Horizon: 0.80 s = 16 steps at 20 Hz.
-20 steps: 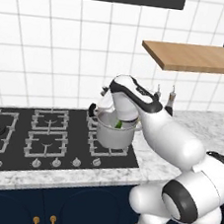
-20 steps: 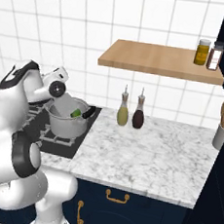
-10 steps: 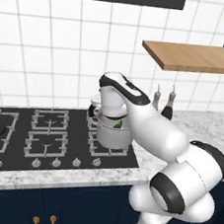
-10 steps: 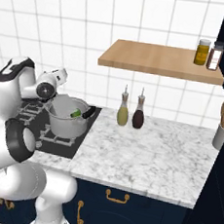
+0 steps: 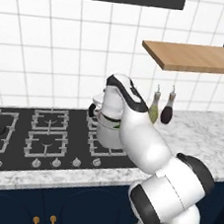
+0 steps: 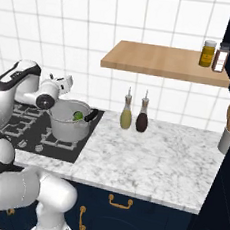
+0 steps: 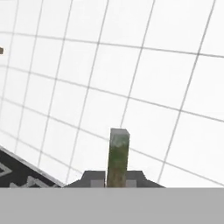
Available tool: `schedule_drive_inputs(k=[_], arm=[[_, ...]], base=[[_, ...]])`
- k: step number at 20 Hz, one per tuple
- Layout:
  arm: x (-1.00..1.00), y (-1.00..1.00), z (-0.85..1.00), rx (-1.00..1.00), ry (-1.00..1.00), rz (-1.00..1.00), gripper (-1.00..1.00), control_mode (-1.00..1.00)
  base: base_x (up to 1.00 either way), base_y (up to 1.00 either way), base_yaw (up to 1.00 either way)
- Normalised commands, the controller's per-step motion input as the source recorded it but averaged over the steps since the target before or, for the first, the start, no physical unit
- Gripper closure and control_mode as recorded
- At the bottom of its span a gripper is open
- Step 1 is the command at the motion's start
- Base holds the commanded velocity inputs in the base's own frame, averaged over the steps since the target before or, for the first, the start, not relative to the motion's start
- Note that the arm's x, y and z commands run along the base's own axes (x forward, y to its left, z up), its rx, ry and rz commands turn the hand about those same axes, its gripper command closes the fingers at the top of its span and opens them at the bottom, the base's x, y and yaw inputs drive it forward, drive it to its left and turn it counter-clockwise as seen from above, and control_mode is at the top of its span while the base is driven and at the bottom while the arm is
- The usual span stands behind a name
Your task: Put the avocado and squash in the pot. Retrieve the spatula and lightly stir the vegetables in the pot.
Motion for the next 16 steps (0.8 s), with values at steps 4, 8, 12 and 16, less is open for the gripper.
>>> schedule_drive_inputs(k=[4,8,12,16], arm=[[0.57,-0.36,-0.16,0.01,-0.06,0.0,1.0,-1.0],[0.3,-0.29,0.03,0.0,-0.16,0.0,1.0,-1.0],[0.0,-0.02,-0.61,0.0,-0.23,0.0,1.0,-1.0],[-0.27,0.0,-0.64,0.03,-0.2,0.0,1.0,-1.0]], base=[[0.0,0.0,0.0],[0.0,0.0,0.0],[0.0,0.0,0.0],[0.0,0.0,0.0]])
